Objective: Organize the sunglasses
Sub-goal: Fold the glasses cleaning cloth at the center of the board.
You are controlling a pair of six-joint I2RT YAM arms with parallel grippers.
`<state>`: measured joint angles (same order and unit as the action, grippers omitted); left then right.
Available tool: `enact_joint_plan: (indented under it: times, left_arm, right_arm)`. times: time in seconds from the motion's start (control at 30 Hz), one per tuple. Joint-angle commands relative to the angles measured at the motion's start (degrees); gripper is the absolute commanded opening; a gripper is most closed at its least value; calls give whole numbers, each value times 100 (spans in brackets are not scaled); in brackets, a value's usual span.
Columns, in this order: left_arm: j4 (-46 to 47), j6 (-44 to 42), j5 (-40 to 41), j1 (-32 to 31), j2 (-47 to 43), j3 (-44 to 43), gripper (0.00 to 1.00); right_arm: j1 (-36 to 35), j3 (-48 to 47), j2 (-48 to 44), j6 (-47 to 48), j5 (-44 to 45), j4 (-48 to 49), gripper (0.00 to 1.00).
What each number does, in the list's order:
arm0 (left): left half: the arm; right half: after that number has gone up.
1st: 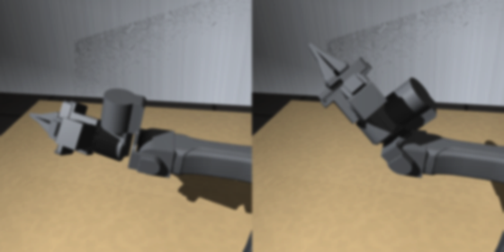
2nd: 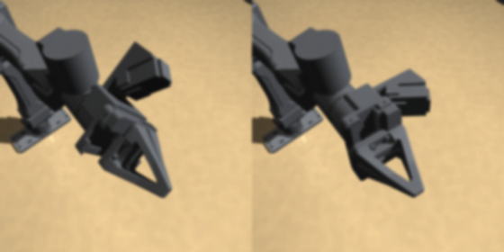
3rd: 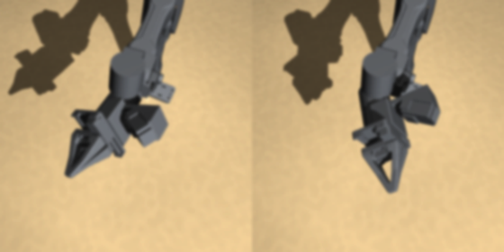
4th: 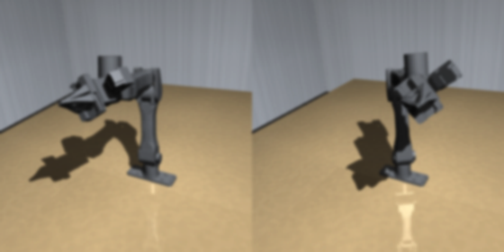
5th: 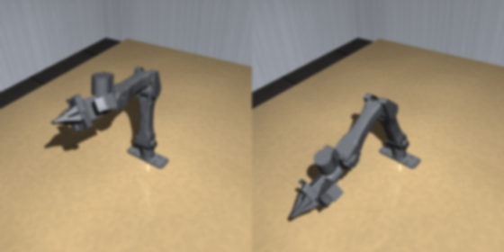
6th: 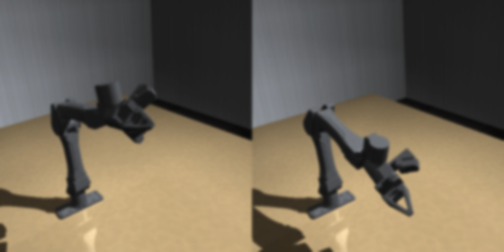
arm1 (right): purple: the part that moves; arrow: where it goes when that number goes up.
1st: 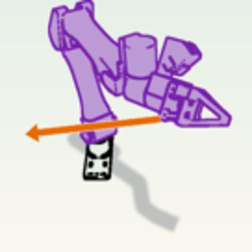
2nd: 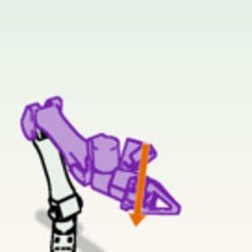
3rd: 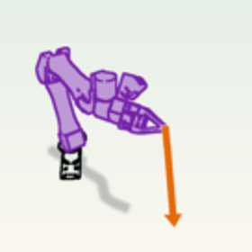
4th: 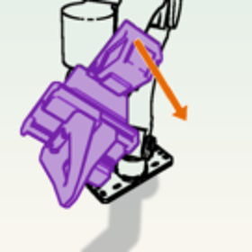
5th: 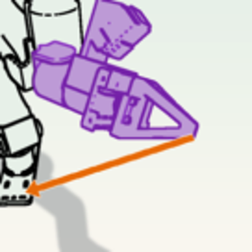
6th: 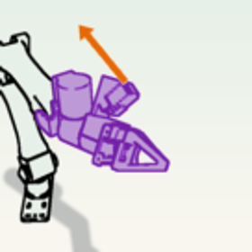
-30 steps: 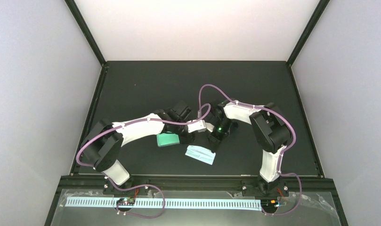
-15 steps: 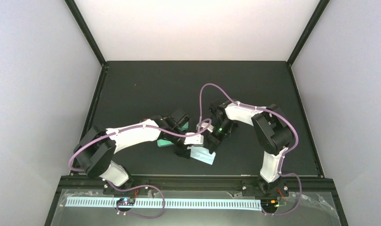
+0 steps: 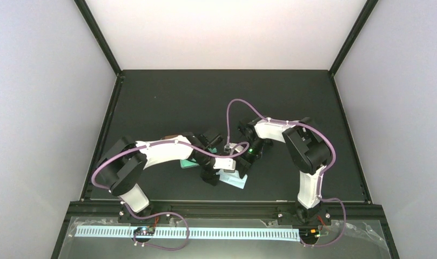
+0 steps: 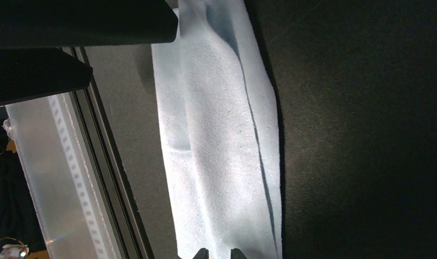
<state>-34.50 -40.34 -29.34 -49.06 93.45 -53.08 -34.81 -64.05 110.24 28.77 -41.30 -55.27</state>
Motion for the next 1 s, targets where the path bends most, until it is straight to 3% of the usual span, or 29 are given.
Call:
enact_joint_plan:
  times: [0.0,0.73,0.97]
  left_arm:
    - [-260,-194,88,-99,236,-305,64]
    - [-671,1,361,-596,344,-5,64]
    - [-791,149,136,-719,191,52,64]
  right_arm:
    - [-30,-73,132,-137,192,156,12]
    - [16,-33,-106,-400,1561,327,11]
    - [19,-181,-252,-223,1362,119,11]
